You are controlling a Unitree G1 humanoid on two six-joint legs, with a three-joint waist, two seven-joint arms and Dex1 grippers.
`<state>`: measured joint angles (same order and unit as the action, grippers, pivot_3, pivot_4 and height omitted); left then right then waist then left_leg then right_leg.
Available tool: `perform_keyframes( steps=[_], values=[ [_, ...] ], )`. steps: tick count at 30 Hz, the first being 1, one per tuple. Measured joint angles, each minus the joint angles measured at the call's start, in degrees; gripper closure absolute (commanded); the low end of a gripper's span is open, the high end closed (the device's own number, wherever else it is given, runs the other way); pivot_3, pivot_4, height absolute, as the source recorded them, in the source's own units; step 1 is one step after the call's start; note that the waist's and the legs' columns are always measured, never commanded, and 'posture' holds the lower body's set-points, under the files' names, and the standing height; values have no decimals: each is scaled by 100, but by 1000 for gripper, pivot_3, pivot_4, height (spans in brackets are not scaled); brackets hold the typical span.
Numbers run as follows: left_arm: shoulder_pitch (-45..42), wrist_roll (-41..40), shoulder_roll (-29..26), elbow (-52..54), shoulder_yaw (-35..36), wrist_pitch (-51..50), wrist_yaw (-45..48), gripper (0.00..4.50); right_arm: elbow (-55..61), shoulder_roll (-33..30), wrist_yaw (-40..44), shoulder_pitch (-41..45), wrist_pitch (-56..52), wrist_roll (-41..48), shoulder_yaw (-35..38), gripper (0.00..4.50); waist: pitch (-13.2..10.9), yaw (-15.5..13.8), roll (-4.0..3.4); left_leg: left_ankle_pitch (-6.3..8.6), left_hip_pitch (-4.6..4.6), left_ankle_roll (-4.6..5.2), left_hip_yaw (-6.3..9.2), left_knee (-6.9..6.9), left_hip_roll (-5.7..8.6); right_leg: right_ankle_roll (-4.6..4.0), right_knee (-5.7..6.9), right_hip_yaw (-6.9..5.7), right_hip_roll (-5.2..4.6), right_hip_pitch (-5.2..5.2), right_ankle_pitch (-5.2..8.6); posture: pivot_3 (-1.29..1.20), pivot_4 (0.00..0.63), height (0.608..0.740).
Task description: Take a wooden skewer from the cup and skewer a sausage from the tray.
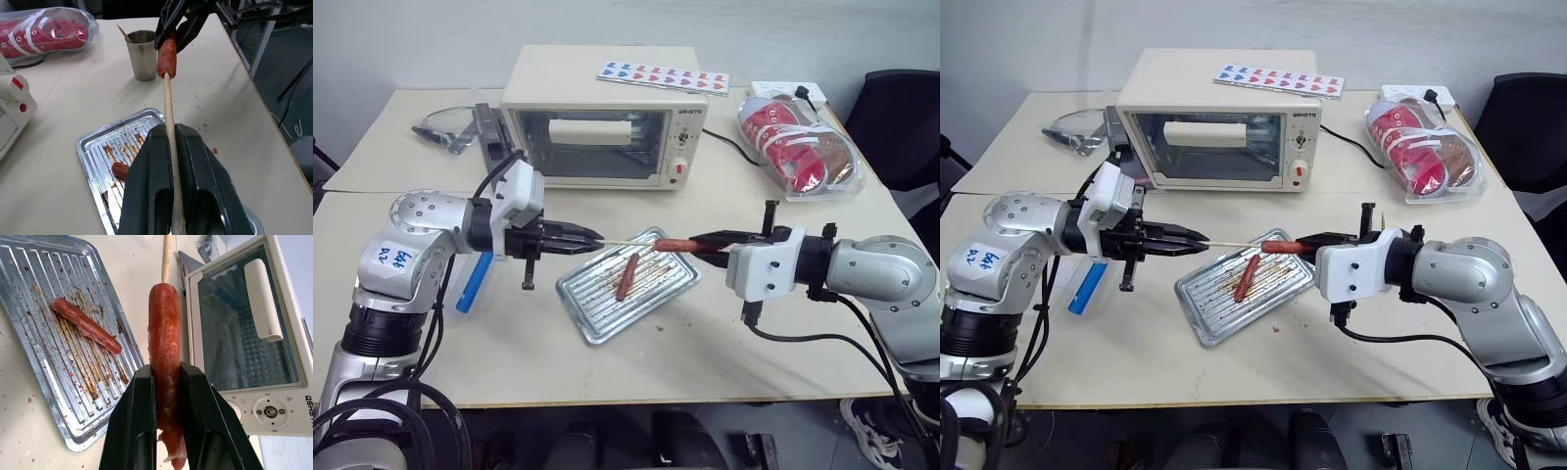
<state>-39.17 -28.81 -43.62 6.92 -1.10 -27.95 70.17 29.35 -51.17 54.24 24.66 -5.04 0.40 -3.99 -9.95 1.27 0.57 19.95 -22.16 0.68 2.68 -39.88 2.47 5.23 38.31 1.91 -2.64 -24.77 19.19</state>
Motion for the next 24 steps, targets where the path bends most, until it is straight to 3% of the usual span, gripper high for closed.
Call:
perform_keyframes(
  steps=[24],
  values=[
    [-329,218,506,-151,-303,121,14,4500,96,193,3,317,18,-153,-206,4026,0,-11,0,0,-1,0,0,-4,0,0,2,-1,0,-1,0,0,150,740]
  ],
)
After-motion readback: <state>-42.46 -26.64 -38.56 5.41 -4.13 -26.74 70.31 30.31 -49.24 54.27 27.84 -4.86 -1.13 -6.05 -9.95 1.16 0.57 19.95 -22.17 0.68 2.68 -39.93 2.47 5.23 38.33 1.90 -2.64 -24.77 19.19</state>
